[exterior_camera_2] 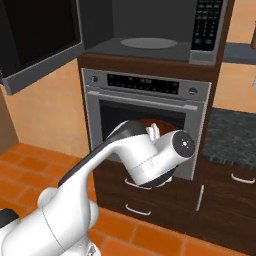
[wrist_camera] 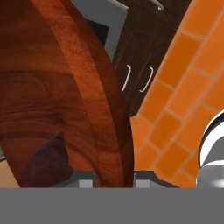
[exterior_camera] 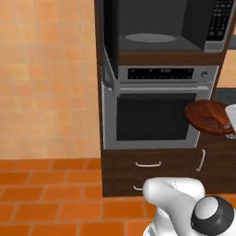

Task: Pick the potato from the sink and place it in the bowl. Then pick the bowl and place it in the microwave. Then close the microwave door and press the start button.

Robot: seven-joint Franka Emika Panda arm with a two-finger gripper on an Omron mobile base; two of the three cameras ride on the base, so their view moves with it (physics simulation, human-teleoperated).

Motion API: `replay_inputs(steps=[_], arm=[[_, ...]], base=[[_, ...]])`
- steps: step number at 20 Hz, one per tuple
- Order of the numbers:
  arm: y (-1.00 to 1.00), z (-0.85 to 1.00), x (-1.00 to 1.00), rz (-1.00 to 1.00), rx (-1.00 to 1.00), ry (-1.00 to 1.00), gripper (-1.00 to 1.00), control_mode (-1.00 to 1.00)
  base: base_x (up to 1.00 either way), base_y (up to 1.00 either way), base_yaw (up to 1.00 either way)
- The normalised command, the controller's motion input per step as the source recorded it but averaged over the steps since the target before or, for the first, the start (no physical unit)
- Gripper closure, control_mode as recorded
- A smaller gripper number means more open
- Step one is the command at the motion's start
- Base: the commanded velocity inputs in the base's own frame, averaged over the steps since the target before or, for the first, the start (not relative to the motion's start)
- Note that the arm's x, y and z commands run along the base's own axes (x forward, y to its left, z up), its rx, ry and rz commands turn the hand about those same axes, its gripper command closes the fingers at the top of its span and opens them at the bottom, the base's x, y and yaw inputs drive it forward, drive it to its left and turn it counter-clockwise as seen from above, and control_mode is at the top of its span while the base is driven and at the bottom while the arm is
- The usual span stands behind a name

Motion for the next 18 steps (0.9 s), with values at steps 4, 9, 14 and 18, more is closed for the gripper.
replay_inputs(steps=[4,9,14,18], arm=[[0.0,0.0,0.0,0.0,0.0,0.0,1.0,1.0],[0.0,0.0,0.0,0.0,0.0,0.0,1.0,1.0],[0.0,0.0,0.0,0.0,0.0,0.0,1.0,1.0],[0.0,0.0,0.0,0.0,0.0,0.0,1.0,1.0]], base=[[0.49,0.52,-0.39],[0.46,0.41,-0.24],[0.65,0.3,-0.06],[0.81,-0.08,0.02]])
